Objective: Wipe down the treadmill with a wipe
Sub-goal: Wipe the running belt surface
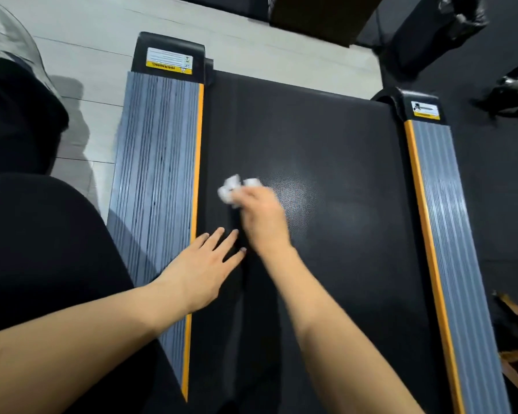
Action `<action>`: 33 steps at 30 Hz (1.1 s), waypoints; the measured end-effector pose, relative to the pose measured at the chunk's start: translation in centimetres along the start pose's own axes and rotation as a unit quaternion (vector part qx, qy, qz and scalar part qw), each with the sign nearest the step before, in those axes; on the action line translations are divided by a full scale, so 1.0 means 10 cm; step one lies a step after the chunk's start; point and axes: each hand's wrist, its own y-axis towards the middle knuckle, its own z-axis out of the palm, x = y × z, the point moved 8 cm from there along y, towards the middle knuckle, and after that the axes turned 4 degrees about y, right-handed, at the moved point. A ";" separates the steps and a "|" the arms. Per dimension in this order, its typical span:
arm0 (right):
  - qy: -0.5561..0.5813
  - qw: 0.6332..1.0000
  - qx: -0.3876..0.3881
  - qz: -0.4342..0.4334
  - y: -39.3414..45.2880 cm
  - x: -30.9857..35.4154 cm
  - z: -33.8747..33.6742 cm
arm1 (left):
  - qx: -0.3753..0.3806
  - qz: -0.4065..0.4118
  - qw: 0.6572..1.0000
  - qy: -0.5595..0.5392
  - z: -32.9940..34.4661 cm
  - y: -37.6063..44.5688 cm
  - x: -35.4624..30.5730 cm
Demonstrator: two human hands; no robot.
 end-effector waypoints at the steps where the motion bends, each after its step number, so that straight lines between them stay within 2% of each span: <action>1: 0.000 0.998 0.028 -0.057 -0.04 0.24 0.16 | 0.003 0.005 1.000 0.003 0.00 0.00 0.00; 3: -0.033 0.986 0.058 -0.152 -0.09 0.29 0.20 | 0.008 0.016 1.000 0.004 0.00 -0.03 0.02; 4: -0.048 0.981 0.059 -0.177 -0.07 0.23 0.10 | 0.008 0.019 1.000 0.006 0.00 -0.04 0.03; 5: -0.057 0.984 0.051 -0.162 -0.02 0.05 -0.09 | 0.006 0.020 1.000 0.006 0.01 -0.04 0.04; 7: -0.094 0.995 -0.004 -0.035 0.03 -0.53 -0.56 | 0.003 0.023 1.000 -0.002 0.04 -0.04 0.03; 8: -0.132 0.989 -0.054 0.035 0.01 -0.85 -0.83 | 0.000 0.022 1.000 -0.009 0.06 -0.03 0.02; 10: -0.115 0.960 -0.165 0.195 -0.13 -1.36 -1.21 | -0.007 0.016 1.000 -0.015 0.07 -0.02 0.03; 11: -0.118 0.944 -0.195 0.238 -0.16 -1.44 -1.24 | -0.011 0.017 1.000 -0.019 0.08 -0.02 0.04; 12: -0.122 0.939 -0.208 0.243 -0.12 -1.40 -1.17 | -0.013 0.021 0.999 -0.021 0.07 -0.02 0.04; 14: -0.104 0.960 -0.170 0.195 0.16 -0.96 -0.72 | -0.019 0.022 0.999 -0.026 0.07 -0.02 0.05; 16: -0.052 0.995 -0.067 0.046 0.37 -0.21 -0.17 | -0.030 0.021 0.999 -0.030 0.05 0.00 0.05; 19: -0.067 0.983 0.035 -0.168 0.37 0.38 0.35 | -0.023 0.028 0.999 -0.016 0.06 -0.02 0.05; 21: -0.100 0.969 0.057 -0.217 0.38 0.25 0.27 | -0.020 0.028 0.999 -0.021 0.06 -0.05 0.04; 23: -0.130 0.976 0.070 -0.157 0.44 -0.20 -0.04 | -0.024 0.028 0.999 -0.021 0.05 -0.05 0.04; 26: -0.228 0.973 -0.014 0.011 0.38 -1.26 -0.88 | -0.024 0.029 0.999 -0.023 0.04 -0.05 0.04; 29: -0.186 0.961 -0.118 0.170 0.01 -2.15 -1.61 | -0.019 0.022 0.999 -0.023 -0.01 -0.05 0.04; 31: -0.184 0.951 -0.138 0.206 -0.16 -2.31 -1.68 | -0.032 0.010 0.999 -0.022 -0.04 -0.04 0.04; 33: -0.149 0.945 -0.192 0.220 -0.27 -2.34 -1.61 | -0.071 0.006 0.997 -0.025 -0.12 0.00 0.05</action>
